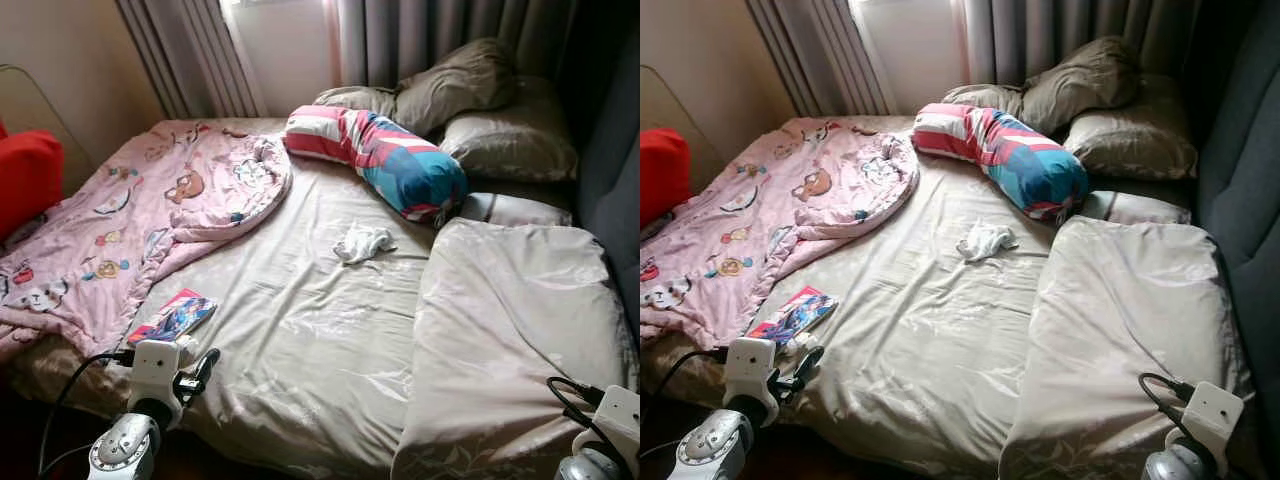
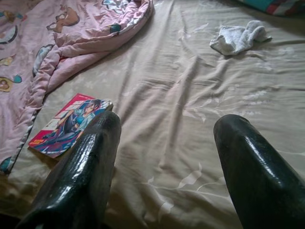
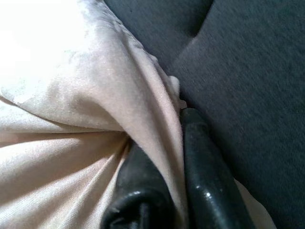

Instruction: Clean up the room

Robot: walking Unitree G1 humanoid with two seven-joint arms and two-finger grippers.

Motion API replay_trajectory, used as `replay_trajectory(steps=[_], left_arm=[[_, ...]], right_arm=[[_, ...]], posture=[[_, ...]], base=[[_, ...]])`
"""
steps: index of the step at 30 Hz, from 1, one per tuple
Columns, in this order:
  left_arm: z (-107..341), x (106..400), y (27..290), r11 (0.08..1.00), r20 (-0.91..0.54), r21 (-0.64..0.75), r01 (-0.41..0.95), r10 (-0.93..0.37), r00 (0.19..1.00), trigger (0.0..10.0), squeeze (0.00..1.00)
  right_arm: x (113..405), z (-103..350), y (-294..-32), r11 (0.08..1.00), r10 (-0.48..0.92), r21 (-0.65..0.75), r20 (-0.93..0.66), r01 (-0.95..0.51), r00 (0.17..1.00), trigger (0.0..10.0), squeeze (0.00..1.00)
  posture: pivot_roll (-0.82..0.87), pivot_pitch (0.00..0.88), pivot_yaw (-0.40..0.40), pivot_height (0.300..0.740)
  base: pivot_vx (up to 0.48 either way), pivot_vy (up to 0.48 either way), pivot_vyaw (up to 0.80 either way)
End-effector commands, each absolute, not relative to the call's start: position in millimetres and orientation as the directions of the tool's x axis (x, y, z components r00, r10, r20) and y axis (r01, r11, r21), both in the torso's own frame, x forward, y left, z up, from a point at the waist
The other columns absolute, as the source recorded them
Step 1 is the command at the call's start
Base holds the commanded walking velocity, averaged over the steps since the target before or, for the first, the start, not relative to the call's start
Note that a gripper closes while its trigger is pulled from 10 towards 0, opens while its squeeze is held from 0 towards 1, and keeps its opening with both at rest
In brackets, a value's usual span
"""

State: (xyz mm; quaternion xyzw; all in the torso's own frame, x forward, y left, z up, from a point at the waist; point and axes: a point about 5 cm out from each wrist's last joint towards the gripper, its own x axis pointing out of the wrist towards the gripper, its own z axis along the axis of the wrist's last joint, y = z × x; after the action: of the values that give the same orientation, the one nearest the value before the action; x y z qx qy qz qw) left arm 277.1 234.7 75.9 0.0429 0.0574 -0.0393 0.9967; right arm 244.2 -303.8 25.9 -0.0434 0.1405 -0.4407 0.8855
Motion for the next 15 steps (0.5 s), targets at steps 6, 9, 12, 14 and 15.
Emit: replay_trajectory(steps=[6, 9, 12, 14, 15], left_arm=[[73.8, 276.5, 236.0, 0.996, -0.118, 0.054, 0.071, -0.064, 0.991, 10.0, 0.0], [73.4, 276.8, 234.8, 0.997, -0.114, 0.044, 0.068, -0.062, 0.992, 10.0, 0.0], [70.8, 276.9, 235.1, 0.998, -0.118, 0.029, 0.056, -0.052, 0.992, 10.0, 0.0], [64.8, 276.2, 237.1, 1.0, -0.13, 0.002, 0.026, -0.025, 0.991, 10.0, 0.0], [63.6, 276.3, 237.6, 1.0, -0.132, -0.002, 0.017, -0.017, 0.991, 10.0, 0.0]], right_arm=[[258.3, 45.3, -293.7, 0.688, -0.725, -0.166, -0.093, 0.707, 0.683, 10.0, 1.0], [267.6, 56.0, -285.1, 0.758, -0.646, -0.136, -0.025, 0.638, 0.763, 10.0, 1.0], [278.5, 61.9, -266.4, 0.853, -0.518, -0.064, 0.005, 0.517, 0.855, 10.0, 0.66], [283.5, 61.9, -252.4, 0.899, -0.438, -0.004, -0.004, 0.438, 0.899, 10.0, 0.0], [284.4, 63.1, -248.7, 0.909, -0.416, -0.011, 0.006, 0.416, 0.909, 10.0, 0.0]], posture=[[0.0, 0.083, 0.121, 0.674], [0.0, 0.082, 0.115, 0.674], [-0.01, 0.08, 0.109, 0.674], [-0.01, 0.07, 0.095, 0.674], [-0.02, 0.07, 0.093, 0.674]], base=[[0.0, 0.0, 0.0], [0.0, 0.0, 0.0], [0.0, 0.0, 0.0], [0.0, 0.0, 0.0], [0.0, 0.0, 0.0]])
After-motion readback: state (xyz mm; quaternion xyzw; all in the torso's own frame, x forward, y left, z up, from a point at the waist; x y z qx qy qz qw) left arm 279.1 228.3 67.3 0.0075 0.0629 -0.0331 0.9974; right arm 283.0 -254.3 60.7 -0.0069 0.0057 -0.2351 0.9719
